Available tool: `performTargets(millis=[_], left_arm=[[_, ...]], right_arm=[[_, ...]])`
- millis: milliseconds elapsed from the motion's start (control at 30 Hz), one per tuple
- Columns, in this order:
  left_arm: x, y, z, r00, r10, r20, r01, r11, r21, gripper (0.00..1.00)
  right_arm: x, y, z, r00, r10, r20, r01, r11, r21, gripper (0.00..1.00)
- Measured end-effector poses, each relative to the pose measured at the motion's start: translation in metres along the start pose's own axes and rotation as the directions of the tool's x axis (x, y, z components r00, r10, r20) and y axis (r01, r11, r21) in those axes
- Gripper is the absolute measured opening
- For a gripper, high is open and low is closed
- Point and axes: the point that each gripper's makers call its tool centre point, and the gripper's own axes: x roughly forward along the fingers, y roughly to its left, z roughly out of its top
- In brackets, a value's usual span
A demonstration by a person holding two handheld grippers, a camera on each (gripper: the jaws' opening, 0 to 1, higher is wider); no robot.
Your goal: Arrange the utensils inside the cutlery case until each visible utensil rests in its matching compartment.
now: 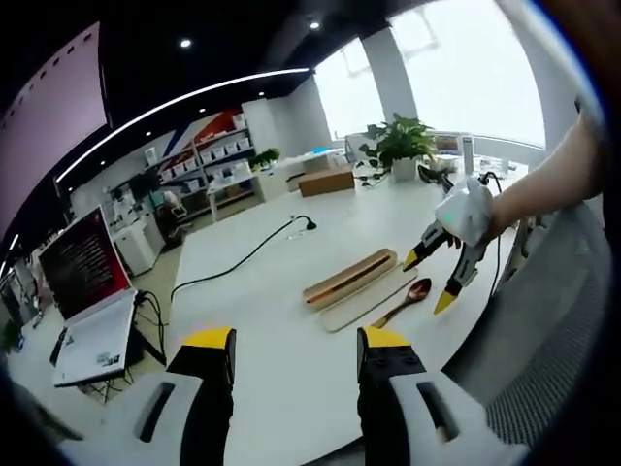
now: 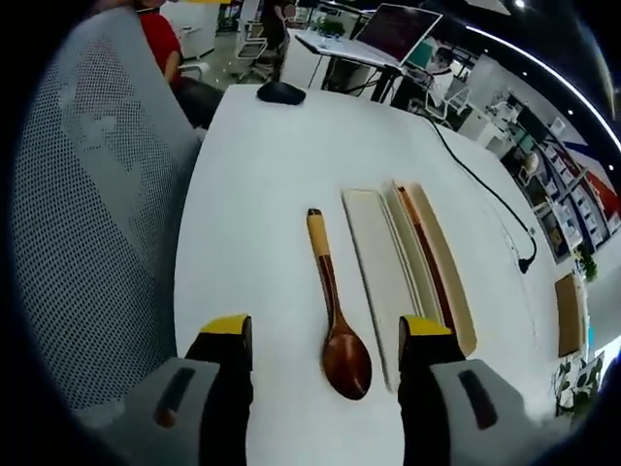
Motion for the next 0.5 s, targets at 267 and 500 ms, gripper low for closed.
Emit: performTargets(millis=[267, 500], left_arm=[[0.0, -0.006, 0.003, 1.0, -0.015, 0.005, 0.015, 1.0, 0.009, 0.51], [0.001, -0.004, 0.005, 1.0, -0.019, 0.011, 0.019, 1.0, -0.002, 0.51]], right_arm=[[0.007, -0.001, -0.001, 0.995, 0.094, -0.031, -0.094, 0.995, -0.011, 0.44], [0.016, 0.011, -0.002, 0.983, 0.172, -0.061, -0.175, 0.984, -0.036, 0.35]])
